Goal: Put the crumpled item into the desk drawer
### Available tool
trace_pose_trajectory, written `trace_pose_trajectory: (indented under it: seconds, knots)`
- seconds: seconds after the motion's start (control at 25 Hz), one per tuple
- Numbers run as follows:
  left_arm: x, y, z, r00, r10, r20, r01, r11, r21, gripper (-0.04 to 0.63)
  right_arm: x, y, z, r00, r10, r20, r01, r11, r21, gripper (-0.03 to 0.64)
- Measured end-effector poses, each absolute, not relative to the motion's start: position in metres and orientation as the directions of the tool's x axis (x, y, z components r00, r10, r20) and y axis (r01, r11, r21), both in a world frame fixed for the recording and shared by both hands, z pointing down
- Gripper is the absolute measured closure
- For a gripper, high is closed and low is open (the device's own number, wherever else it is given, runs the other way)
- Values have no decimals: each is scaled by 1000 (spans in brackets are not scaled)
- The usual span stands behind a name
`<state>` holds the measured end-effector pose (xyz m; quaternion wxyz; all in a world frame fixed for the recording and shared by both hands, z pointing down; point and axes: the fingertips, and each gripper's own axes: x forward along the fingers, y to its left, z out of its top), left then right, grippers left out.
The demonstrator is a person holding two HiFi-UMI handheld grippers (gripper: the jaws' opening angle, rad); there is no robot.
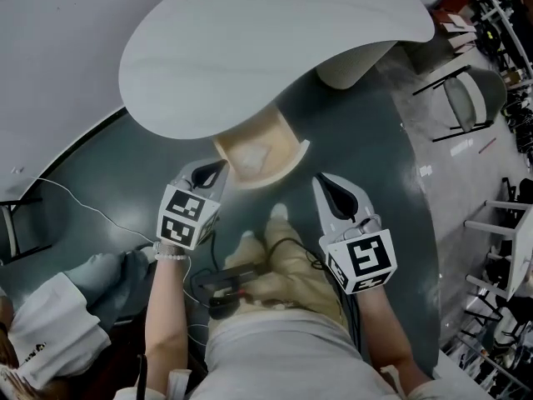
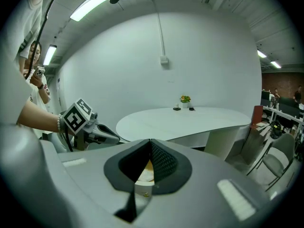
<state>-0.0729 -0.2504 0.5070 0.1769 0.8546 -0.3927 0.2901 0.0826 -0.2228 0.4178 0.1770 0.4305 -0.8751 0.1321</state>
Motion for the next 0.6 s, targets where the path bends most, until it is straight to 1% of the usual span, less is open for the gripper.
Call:
trace_pose_trajectory:
  seconds: [0.28, 0.48, 0.6]
  knots:
    - [-89, -230, 449, 543, -617, 570, -780, -622, 70, 598, 68, -202, 392, -561, -726, 397, -804, 593, -51, 612]
    - [-100, -219, 403, 549, -689, 473, -806, -587, 81, 598, 64, -190, 372, -555, -745, 369, -808, 588, -29, 612]
    - [-110, -211, 382, 538, -719, 441, -819, -569, 71, 598, 62, -185, 363, -553, -754, 356, -811, 584, -22, 612]
